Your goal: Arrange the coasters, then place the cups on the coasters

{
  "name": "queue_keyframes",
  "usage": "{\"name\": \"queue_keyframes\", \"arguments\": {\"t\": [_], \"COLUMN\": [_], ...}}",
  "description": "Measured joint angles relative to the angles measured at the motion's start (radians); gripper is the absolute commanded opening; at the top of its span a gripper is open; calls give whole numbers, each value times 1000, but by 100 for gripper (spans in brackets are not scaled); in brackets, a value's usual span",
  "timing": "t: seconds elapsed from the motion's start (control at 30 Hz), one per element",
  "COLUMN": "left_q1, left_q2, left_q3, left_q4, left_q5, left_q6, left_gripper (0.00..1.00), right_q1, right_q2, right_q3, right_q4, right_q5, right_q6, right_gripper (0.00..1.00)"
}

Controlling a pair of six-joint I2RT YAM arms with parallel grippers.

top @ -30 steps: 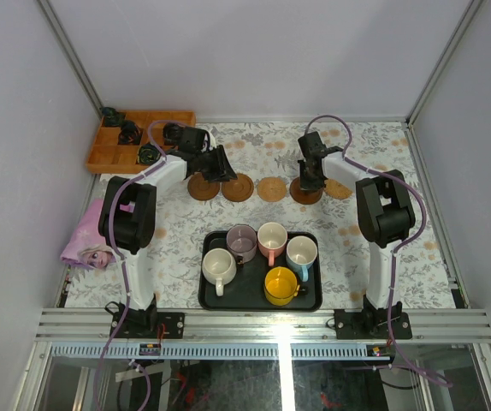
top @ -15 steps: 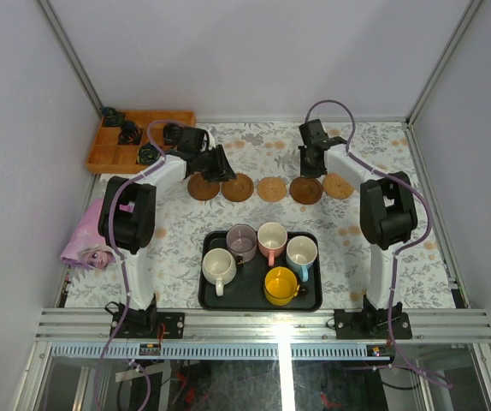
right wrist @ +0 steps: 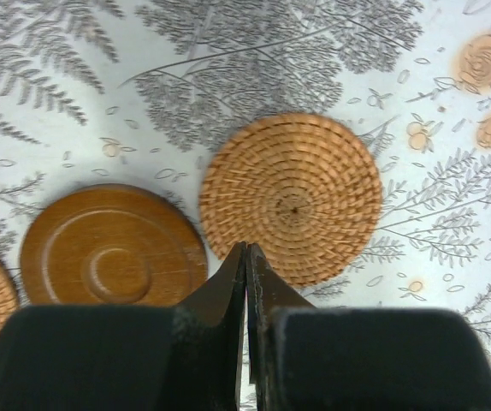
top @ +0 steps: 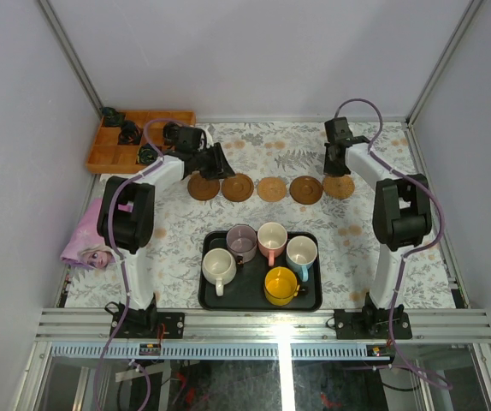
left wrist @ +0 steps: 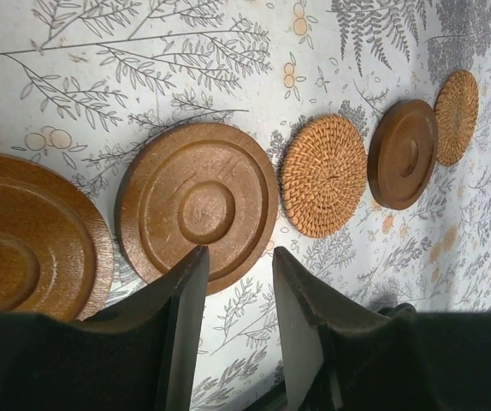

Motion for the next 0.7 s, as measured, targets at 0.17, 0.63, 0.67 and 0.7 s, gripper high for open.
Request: {"name": "queue_keyframes", "arguments": {"t": [0.17, 0.63, 0.67, 0.7], "left_q1": [15, 23, 24, 24], "left_q2": [-11, -103, -101, -99], "left_q3": [-43, -109, -108, -106], "left_q4": [54, 168, 168, 167], "left_q5": [-1, 0, 0, 0], "left_q6": [19, 63, 63, 63], "left_gripper": [40, 42, 42, 42], "right_q1": [-21, -52, -58, -64], "right_q2": [17, 111, 111, 112], "right_q3": [-4, 11, 13, 13], "right_q4": [-4, -3, -2, -2], "right_q5": [15, 14, 15, 15], "right_q6": [2, 9, 9, 9], "right_gripper": [0, 0, 0, 0]}}
